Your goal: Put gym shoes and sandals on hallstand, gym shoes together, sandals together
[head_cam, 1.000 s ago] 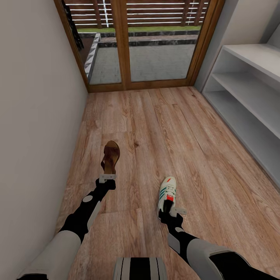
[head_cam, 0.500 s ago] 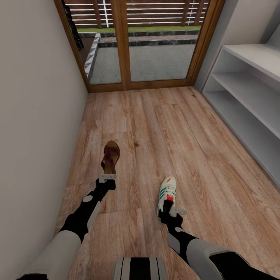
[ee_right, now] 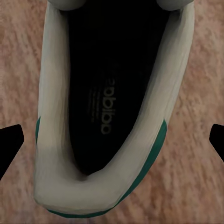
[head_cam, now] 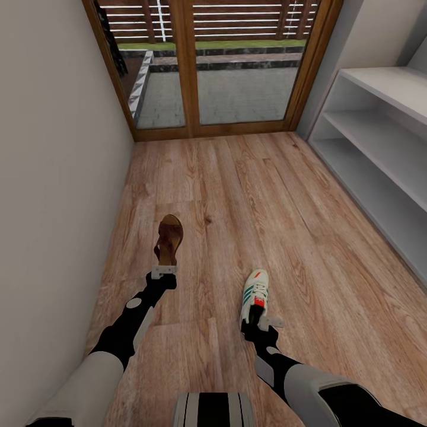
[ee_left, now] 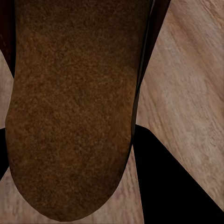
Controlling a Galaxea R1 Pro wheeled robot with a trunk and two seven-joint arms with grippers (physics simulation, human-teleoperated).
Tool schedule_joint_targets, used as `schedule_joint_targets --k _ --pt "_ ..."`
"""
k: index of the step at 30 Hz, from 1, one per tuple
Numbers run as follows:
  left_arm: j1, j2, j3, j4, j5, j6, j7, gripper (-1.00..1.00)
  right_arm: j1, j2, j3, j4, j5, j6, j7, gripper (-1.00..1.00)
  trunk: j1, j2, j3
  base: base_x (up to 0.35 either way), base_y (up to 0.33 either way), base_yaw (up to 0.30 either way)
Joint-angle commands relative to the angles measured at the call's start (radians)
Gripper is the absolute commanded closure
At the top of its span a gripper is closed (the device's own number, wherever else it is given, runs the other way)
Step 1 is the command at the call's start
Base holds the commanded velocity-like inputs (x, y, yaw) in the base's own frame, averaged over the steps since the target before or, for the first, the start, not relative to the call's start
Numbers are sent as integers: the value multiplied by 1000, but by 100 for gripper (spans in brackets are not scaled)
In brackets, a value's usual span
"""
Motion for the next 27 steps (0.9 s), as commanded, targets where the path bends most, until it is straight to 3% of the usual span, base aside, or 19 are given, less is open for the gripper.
schedule_joint_targets --k 1,27 --pt "0 0 2 1 -3 -3 -5 100 -1 1 9 4 -8 -6 -2 -100 0 0 -1 0 0 0" --pt "0 -1 2 1 -3 -3 -5 100 0 2 10 4 -6 -4 1 -100 1 -1 -8 0 0 0"
